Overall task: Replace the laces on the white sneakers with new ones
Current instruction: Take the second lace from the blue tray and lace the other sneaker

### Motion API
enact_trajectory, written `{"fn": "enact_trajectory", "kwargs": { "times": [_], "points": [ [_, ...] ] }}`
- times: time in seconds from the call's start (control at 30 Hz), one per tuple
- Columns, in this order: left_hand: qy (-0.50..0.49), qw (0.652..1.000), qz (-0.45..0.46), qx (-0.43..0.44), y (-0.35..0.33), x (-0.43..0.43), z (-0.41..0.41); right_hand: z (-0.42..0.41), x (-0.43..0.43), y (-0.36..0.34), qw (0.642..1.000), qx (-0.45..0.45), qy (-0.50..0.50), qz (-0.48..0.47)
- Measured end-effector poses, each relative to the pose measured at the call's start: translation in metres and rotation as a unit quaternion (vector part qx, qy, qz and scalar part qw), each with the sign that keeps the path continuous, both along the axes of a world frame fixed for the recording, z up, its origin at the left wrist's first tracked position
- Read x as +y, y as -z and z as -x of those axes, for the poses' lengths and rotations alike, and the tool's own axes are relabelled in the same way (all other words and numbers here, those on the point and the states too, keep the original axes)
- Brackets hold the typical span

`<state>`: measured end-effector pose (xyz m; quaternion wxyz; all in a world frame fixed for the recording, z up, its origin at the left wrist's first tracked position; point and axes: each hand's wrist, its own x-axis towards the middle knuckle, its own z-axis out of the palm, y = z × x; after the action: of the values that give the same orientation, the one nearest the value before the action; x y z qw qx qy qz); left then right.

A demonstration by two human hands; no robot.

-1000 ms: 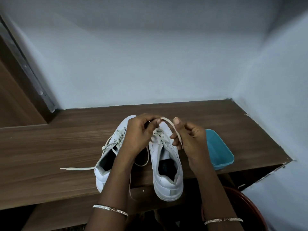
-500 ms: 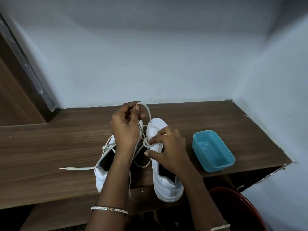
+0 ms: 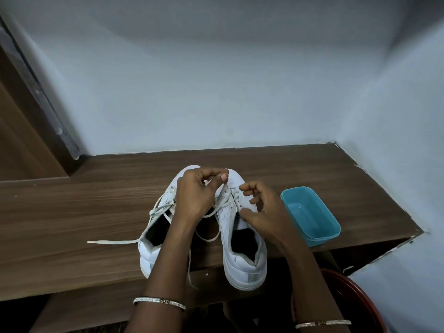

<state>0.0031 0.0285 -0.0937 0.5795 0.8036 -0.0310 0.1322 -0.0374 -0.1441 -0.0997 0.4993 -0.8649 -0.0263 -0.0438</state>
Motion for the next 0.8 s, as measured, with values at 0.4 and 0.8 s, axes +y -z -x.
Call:
{"fn": "enact_trajectory", "kwargs": {
  "times": [0.4,0.8],
  "points": [
    [0.144,0.981,0.106,0.071,-0.006,-0.006,0.007,-0.002,-0.001,0.015,0.997,-0.063,0.011,0.032],
    [0.140,0.980,0.121,0.074,-0.012,0.000,0.010,-0.005,0.004,0.005,0.980,-0.066,-0.005,-0.188]
  ]
}}
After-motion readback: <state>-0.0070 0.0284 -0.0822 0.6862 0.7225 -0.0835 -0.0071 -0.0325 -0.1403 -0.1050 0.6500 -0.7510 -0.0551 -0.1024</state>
